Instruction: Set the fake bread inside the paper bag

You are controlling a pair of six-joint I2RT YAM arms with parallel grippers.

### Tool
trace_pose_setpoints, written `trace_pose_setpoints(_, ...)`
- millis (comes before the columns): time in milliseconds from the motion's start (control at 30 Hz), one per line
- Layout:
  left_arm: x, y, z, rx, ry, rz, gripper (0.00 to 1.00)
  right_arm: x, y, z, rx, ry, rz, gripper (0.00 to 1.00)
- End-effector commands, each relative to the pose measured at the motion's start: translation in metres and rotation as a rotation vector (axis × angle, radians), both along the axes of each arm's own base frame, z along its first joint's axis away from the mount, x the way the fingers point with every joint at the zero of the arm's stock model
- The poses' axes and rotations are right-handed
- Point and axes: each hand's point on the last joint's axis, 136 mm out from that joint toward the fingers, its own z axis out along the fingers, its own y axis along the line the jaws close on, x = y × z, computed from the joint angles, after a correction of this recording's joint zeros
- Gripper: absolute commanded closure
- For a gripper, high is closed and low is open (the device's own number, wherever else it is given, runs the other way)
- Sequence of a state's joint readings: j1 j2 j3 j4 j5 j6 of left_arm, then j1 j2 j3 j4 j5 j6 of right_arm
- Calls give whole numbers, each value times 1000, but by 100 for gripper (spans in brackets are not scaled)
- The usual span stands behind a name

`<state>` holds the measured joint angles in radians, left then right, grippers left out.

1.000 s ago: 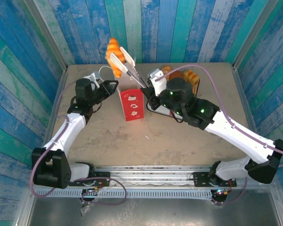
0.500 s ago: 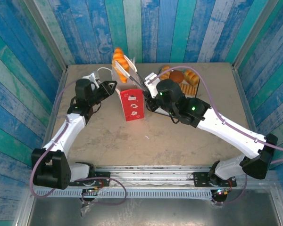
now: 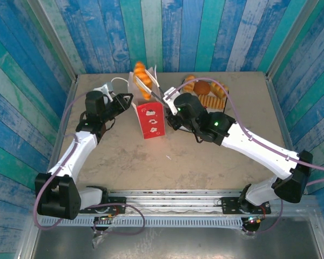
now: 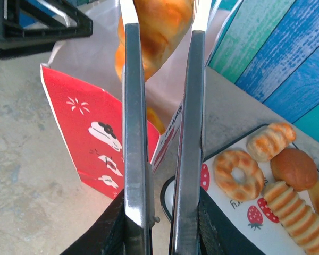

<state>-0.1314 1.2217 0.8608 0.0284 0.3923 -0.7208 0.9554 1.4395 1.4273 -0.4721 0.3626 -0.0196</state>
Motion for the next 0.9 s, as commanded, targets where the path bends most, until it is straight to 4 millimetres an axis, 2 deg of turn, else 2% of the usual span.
trace_pose_setpoints(0,-8,2,6,24,-23,2,51,-1,1,18,28,-39,-5,96)
trace_pose_setpoints(500,-9,3,7,32,-25,4,50,-9,-7,0,-26,10,-4,92)
trace_pose_setpoints(867,-10,3,8,36,-25,4,50,-7,-7,0,-35,11,-12,79)
